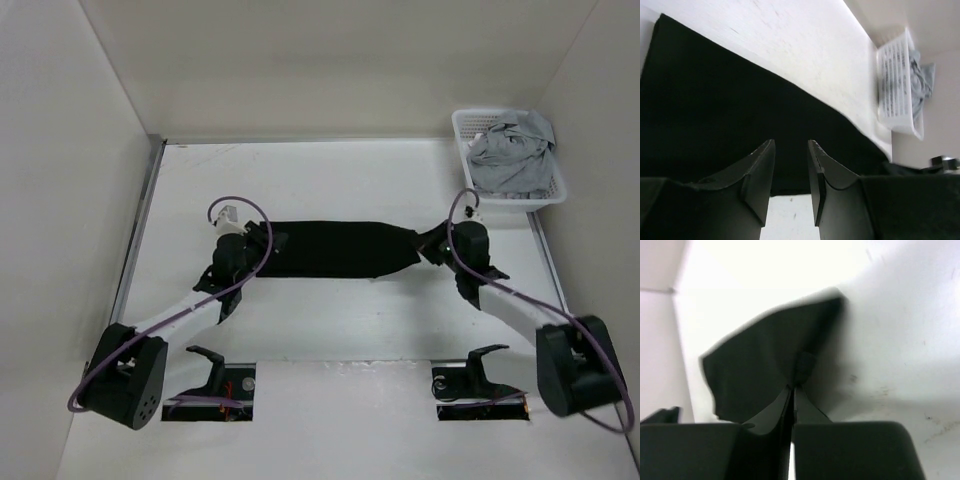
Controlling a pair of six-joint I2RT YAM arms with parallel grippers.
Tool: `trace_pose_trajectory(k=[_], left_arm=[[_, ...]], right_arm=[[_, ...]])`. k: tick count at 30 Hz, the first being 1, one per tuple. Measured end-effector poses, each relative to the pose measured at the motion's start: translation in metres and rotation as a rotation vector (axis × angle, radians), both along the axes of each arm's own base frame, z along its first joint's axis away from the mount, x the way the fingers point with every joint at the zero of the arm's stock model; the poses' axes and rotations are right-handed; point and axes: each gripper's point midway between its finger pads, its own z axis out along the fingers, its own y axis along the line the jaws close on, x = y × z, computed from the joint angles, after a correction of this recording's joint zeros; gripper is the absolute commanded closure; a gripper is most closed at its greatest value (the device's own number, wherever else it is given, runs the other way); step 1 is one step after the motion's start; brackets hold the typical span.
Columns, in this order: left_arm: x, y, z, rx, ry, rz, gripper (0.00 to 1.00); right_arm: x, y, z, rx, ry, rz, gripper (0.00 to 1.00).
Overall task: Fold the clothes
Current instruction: Fold the tank top
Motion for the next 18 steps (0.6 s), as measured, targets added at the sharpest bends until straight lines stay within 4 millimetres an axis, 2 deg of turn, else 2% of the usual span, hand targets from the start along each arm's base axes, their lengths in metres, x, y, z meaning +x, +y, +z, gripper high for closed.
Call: trace_pose_trajectory(k=[4,7,9,12,14,18], left_arm=[[-0.006,-0.032,-0.001,0.001,-0.003,-0.086,0.70],[-0.011,-0.045,-0.002,0.000,-0.006,-0.123,0.69],[-0.012,-0.048,-0.001,-0.002,-0.012,-0.128,0.69],[-0.010,-0.045,0.004,-0.007,-0.024,-0.119,0.69],[-0.009,-0.041,0.011,-0.015,-0.043,-0.106,0.69],[-0.007,-0.023,0.026,-0.037,-0.092,-0.060,0.69]], right_arm=[[-0.001,-0.018,0.059,-0.074,-0.157,-0.048,0.96],[0.002,-0.022,0.087,-0.157,-0.199,-0.057,0.96],[0.005,-0.014,0.102,-0.212,-0.214,-0.032,0.96],[0.011,0.014,0.122,-0.283,-0.238,0.041,0.96],[0.015,0.044,0.127,-0.334,-0.243,0.111,0.96],[0.020,0.116,0.114,-0.437,-0.219,0.271,0.95]])
